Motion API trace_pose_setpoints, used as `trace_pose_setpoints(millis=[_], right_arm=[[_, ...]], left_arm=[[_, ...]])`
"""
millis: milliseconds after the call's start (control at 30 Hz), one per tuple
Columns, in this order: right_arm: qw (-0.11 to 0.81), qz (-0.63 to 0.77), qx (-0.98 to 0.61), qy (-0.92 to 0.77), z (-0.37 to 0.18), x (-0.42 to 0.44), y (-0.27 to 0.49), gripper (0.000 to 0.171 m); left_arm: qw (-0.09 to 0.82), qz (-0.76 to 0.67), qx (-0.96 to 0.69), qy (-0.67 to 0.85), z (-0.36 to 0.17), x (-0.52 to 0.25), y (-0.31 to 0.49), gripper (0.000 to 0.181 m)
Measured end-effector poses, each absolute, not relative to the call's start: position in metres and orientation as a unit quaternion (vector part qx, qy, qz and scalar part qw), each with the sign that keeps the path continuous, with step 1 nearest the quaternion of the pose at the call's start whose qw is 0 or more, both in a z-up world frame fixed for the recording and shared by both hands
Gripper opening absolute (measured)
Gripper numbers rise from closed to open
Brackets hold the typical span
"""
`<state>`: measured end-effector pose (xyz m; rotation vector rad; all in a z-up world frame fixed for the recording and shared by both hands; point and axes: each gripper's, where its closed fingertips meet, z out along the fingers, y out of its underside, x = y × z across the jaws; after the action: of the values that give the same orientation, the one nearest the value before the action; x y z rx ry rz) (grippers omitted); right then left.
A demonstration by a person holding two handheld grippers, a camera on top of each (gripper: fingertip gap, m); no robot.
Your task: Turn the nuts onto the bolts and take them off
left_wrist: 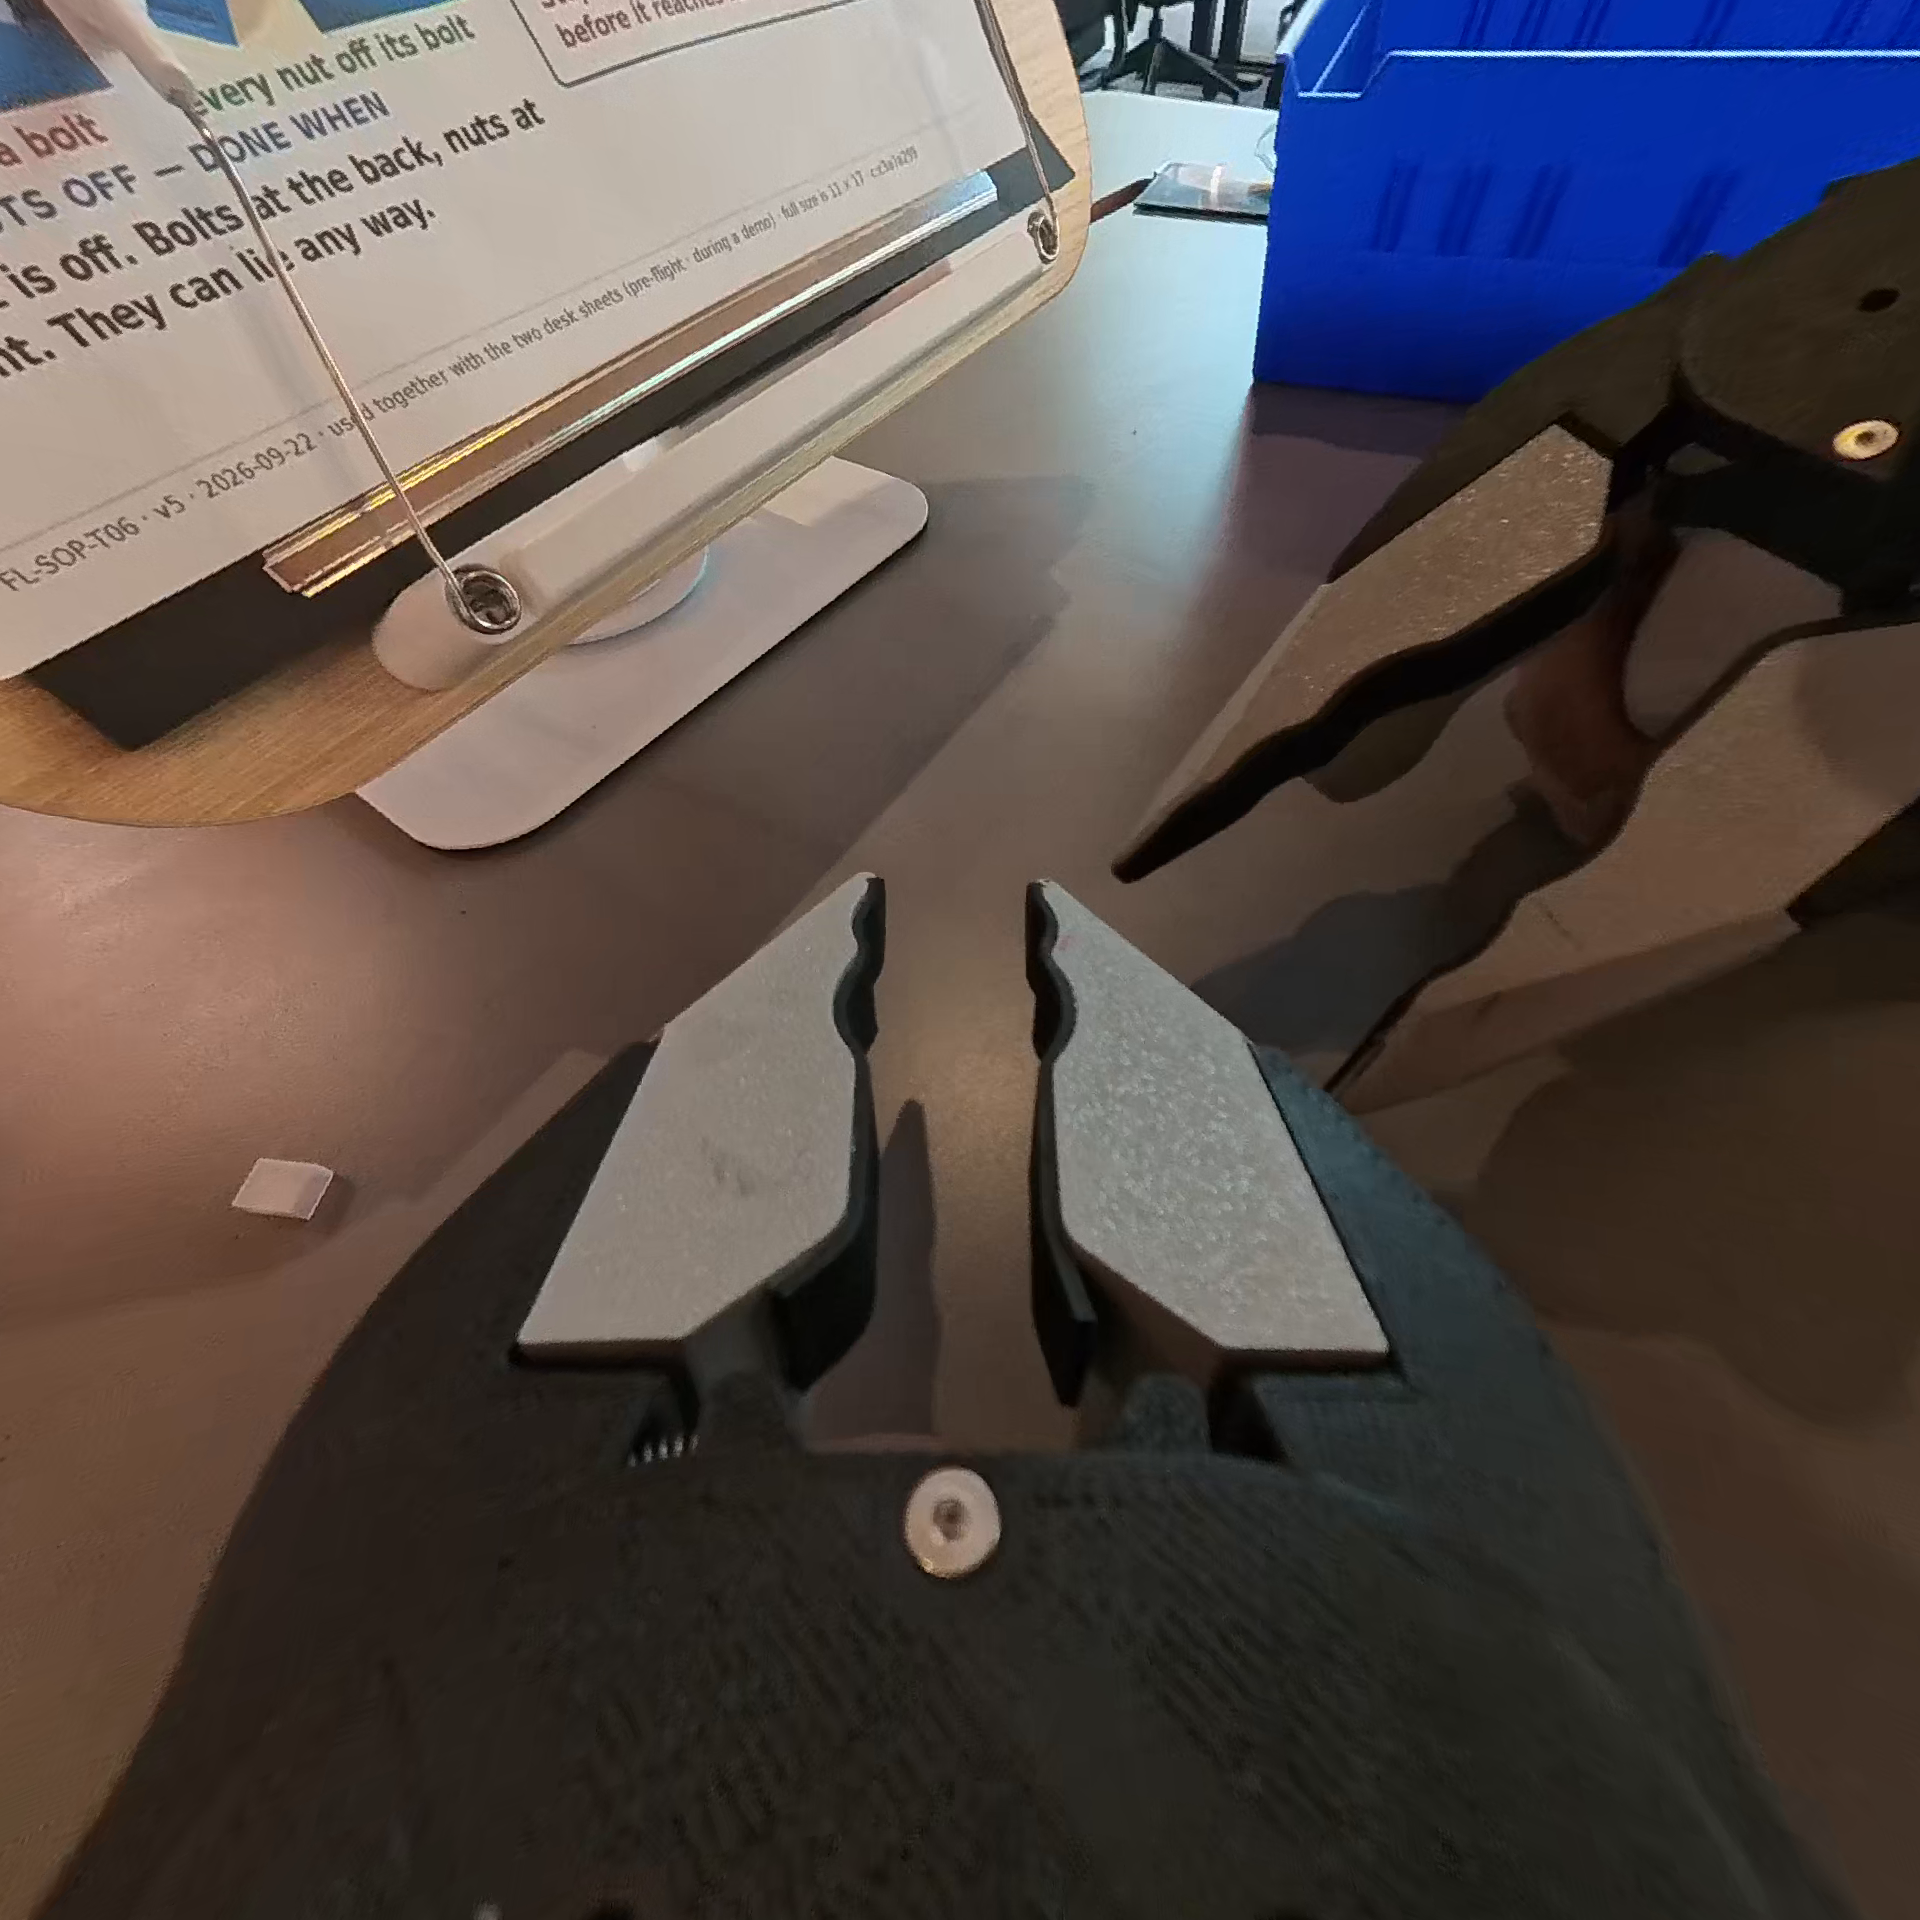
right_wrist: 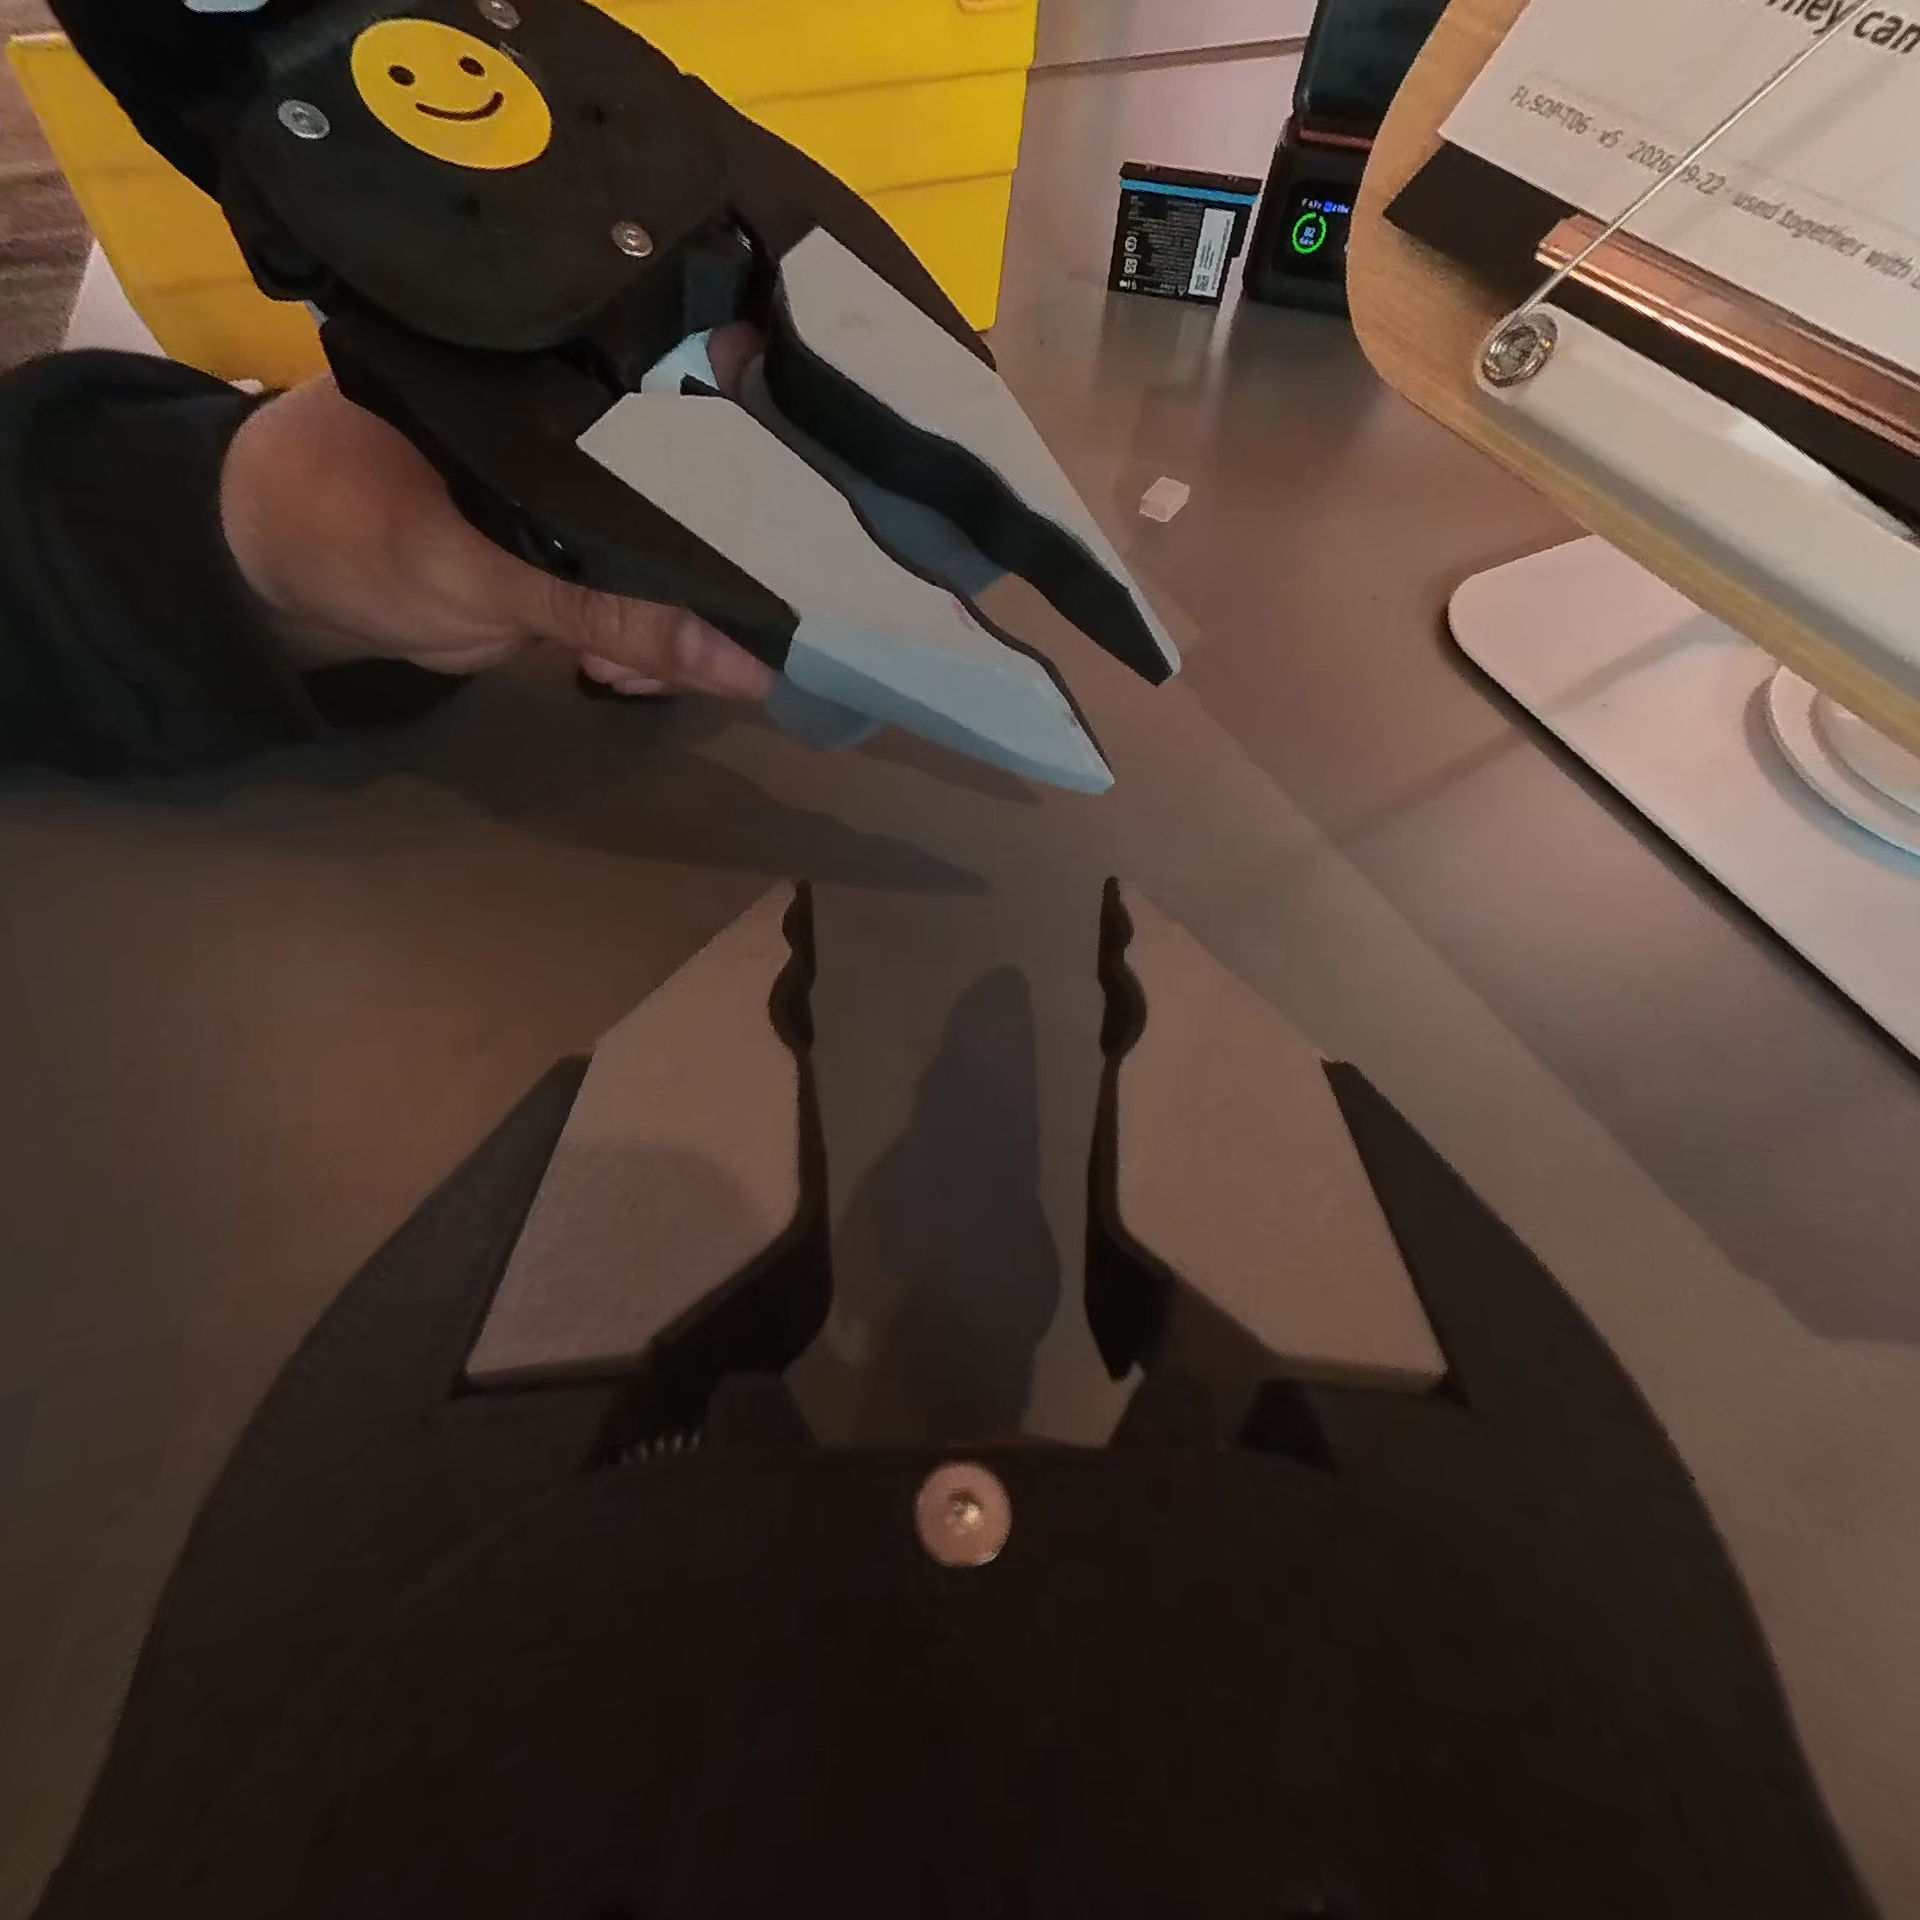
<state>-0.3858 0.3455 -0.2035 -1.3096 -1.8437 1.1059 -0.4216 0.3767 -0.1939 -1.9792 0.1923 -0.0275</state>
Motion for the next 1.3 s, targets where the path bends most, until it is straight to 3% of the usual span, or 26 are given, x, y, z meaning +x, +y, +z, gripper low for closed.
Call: trace_pose_setpoints(millis=[200,567,933,1300], right_arm=[[0.319,0.422,-0.495,-0.689,-0.200,-0.391,0.349,0.057],[0.342,0.366,-0.561,-0.659,-0.210,-0.392,0.377,0.093],[0.457,0.247,-0.609,-0.599,-0.205,-0.392,0.412,0.095],[0.462,0.231,-0.609,-0.602,-0.206,-0.394,0.412,0.095]], left_arm=[[0.547,0.007,-0.833,0.080,-0.193,-0.429,0.378,0.026],[0.599,0.037,-0.799,0.047,-0.175,-0.443,0.370,0.026],[0.569,0.125,-0.812,0.049,-0.184,-0.447,0.369,0.027],[0.557,0.139,-0.816,0.062,-0.188,-0.445,0.370,0.027]])
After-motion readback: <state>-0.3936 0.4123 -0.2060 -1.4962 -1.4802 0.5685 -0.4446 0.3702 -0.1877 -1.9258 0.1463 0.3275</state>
